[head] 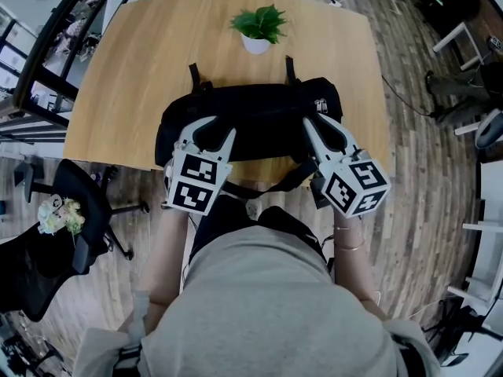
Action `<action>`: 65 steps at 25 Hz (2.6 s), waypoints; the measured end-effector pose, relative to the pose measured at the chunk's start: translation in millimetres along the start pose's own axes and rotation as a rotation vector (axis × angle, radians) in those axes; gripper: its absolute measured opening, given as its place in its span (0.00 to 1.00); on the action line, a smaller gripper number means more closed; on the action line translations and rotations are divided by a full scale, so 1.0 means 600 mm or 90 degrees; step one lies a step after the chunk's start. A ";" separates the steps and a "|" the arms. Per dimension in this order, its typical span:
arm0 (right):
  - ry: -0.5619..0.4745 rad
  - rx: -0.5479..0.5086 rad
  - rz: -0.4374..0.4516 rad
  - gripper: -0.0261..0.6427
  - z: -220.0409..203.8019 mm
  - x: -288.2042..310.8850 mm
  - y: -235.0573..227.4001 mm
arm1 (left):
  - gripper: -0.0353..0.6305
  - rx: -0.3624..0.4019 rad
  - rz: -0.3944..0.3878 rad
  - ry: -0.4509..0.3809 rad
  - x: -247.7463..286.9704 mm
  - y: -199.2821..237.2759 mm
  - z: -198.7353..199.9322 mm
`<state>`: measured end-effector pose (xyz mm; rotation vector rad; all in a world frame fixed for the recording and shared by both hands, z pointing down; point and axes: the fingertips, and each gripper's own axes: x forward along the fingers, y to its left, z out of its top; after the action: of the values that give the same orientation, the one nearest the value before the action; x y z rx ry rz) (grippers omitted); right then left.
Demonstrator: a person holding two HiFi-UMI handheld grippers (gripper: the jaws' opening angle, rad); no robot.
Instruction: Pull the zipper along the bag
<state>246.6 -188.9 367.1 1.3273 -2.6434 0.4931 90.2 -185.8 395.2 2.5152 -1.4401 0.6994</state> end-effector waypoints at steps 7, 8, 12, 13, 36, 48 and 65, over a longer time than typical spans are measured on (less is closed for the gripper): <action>0.028 -0.029 0.062 0.14 -0.012 0.026 0.057 | 0.24 -0.125 -0.004 -0.074 -0.029 -0.002 0.025; 0.035 -0.029 0.069 0.14 -0.016 0.029 0.066 | 0.24 -0.137 -0.010 -0.080 -0.031 -0.005 0.025; 0.049 -0.030 0.096 0.05 -0.028 0.037 0.101 | 0.19 -0.163 -0.036 -0.086 -0.037 -0.020 0.021; 0.052 -0.030 0.103 0.05 -0.030 0.037 0.110 | 0.17 -0.167 -0.043 -0.087 -0.039 -0.025 0.020; 0.076 -0.038 0.131 0.05 -0.053 0.027 0.168 | 0.09 -0.225 -0.081 -0.028 -0.050 -0.068 -0.016; 0.105 -0.041 0.134 0.05 -0.072 0.026 0.169 | 0.09 -0.204 -0.096 -0.020 -0.045 -0.082 -0.017; 0.143 -0.029 0.104 0.05 -0.098 0.024 0.153 | 0.09 -0.242 -0.103 -0.009 -0.048 -0.076 -0.036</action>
<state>163.5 -128.2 405.2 0.9833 -2.5701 0.5627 109.9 -131.6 404.7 2.3073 -1.2201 0.3416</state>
